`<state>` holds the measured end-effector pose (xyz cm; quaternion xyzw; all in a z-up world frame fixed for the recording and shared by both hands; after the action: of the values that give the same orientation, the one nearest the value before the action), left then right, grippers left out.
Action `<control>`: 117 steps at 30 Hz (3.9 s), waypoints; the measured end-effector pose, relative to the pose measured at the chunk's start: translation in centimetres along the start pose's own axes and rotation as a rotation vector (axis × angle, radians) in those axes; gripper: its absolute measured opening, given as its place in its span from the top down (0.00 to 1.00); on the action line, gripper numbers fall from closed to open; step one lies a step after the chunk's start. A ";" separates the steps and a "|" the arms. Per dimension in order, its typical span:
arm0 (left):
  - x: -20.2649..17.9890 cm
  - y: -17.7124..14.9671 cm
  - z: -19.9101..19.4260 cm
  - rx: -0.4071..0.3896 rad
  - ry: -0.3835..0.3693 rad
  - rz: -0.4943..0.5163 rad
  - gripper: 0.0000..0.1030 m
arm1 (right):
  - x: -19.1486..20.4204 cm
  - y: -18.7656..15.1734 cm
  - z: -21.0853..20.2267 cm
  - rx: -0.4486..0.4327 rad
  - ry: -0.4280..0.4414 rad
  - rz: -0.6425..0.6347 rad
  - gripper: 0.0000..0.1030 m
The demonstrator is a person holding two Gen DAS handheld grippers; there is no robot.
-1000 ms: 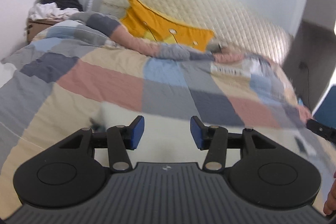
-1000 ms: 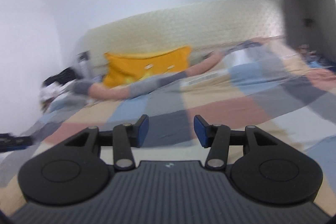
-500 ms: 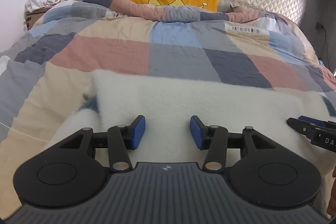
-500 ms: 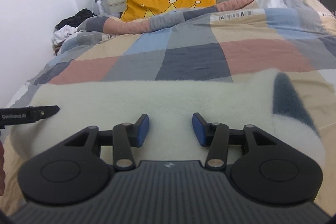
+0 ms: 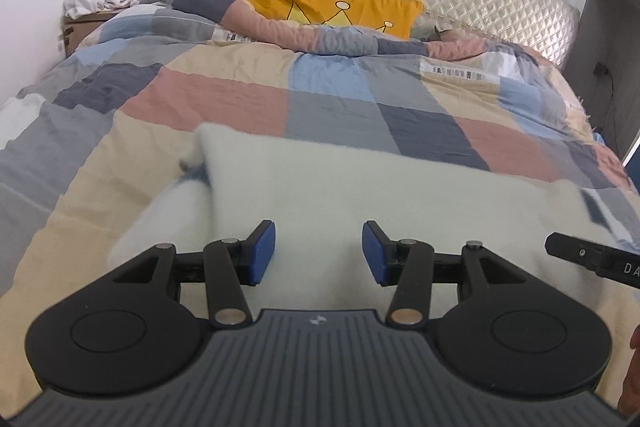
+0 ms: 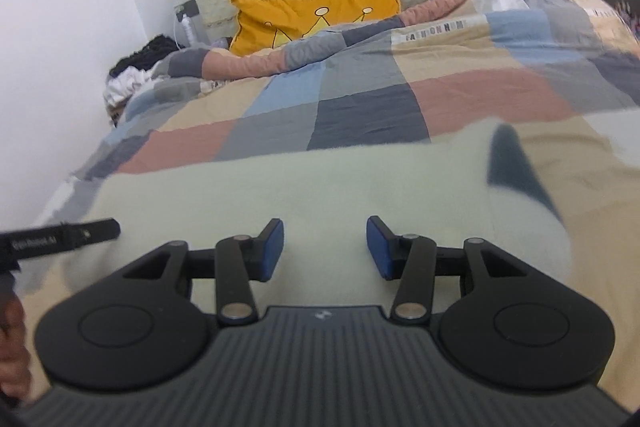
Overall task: Fold large clothes
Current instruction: 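Move both grippers to the edge of the folded cream sweater, then grasp the sweater edge with both grippers and roll it over the bundle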
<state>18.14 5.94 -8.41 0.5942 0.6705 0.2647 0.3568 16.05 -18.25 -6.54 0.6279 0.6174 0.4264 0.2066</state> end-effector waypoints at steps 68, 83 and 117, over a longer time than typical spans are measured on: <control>9.2 -4.5 5.7 0.116 -0.234 -0.827 0.56 | -8.1 -4.6 1.5 -0.010 0.068 0.732 0.52; 5.2 1.4 -0.7 0.068 -0.359 -0.704 0.57 | -7.7 1.6 -5.8 -0.204 0.171 0.597 0.58; -26.8 12.5 28.0 0.164 -0.488 -0.321 0.57 | -36.9 12.4 2.0 -0.378 -0.014 0.590 0.57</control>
<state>49.06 -20.52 -11.22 0.5536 0.6693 -0.0008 0.4955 29.66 -54.76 -8.27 0.7327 0.3180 0.5704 0.1913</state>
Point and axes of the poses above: each gripper's, at about its wrist camera, not at the fingertips, and z roughly the way its jaws point, x to its left, y to its top, the point moved 4 cm from there along z, roughly the way its jaws point, and after that the axes turned 2 degrees about y, right-handed, at the moved point
